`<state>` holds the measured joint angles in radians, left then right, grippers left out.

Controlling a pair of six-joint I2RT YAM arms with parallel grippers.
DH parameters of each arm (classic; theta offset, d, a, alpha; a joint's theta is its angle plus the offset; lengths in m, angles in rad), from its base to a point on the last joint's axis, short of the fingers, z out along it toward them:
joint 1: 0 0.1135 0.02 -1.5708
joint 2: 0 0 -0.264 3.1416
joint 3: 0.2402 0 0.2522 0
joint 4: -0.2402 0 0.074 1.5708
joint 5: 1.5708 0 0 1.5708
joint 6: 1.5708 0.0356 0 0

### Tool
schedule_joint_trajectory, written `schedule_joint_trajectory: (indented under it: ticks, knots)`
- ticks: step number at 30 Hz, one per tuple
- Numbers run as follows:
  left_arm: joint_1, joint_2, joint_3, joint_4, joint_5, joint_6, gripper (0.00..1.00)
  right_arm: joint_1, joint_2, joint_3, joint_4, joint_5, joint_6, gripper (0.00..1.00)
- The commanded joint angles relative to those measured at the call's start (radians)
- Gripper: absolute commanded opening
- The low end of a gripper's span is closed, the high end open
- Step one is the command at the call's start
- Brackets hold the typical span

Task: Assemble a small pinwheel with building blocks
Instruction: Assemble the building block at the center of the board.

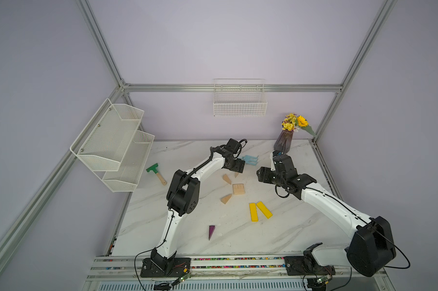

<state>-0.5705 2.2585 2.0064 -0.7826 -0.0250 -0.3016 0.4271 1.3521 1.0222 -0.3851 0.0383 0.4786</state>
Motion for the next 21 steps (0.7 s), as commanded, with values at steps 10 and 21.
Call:
schedule_joint_trajectory:
  ticks: [10, 21]
  knots:
    - [0.0, 0.089, 0.106, -0.057, -0.01, 0.022, 0.81, -0.008, 0.005, -0.038, 0.046, -0.032, 0.006, 0.71]
    - [-0.034, 0.217, 0.215, -0.099, -0.023, 0.049, 0.61, -0.016, -0.007, -0.064, 0.049, -0.028, 0.008, 0.71]
